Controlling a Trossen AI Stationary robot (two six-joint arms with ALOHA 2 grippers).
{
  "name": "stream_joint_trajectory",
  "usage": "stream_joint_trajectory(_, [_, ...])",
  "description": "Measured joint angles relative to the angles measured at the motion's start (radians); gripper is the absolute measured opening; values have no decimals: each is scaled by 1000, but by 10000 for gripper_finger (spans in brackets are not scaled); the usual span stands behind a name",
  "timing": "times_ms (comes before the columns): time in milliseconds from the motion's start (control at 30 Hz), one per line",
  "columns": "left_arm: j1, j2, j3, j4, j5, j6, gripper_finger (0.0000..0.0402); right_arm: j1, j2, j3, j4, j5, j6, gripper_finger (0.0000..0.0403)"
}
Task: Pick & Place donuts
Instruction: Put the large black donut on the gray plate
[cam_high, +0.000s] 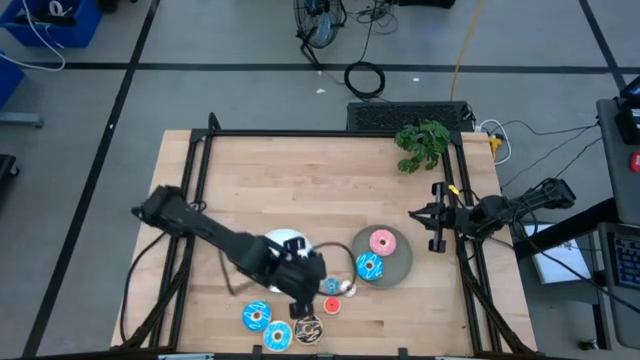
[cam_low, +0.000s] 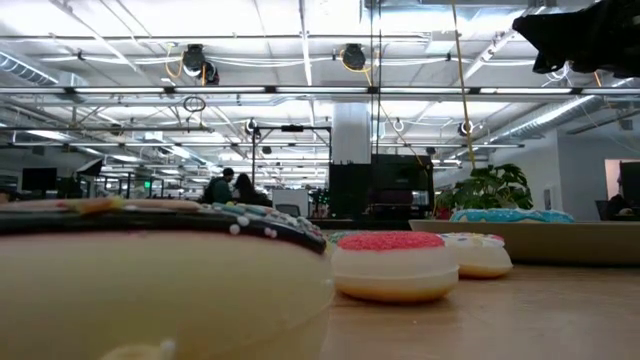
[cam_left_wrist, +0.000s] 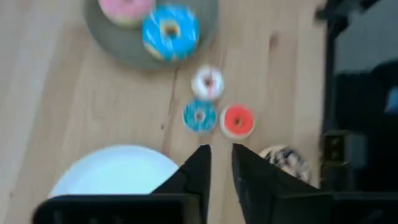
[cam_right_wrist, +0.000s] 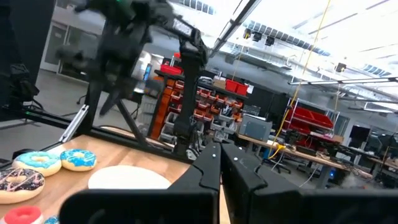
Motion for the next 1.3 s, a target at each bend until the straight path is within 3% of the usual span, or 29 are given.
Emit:
stream_joint_trajectory(333, [-39, 158, 0, 6, 105, 44, 202, 0, 3, 0, -40, 0, 2, 0])
stream_joint_trajectory(467, [-51, 192, 0, 59, 167, 18, 233, 0, 4, 0, -38, -1, -5, 0])
stream_joint_trajectory(800, [-88, 262, 0, 156, 210, -5, 241, 0, 4, 0, -34, -1, -30, 0])
stream_joint_trajectory(1000, [-93, 296, 0, 91, 229, -43, 241, 0, 5, 0, -34, -1, -27, 0])
stream_joint_trajectory(1300, [-95, 338, 0, 130, 245, -84, 242, 0, 5, 0, -47, -1, -21, 0])
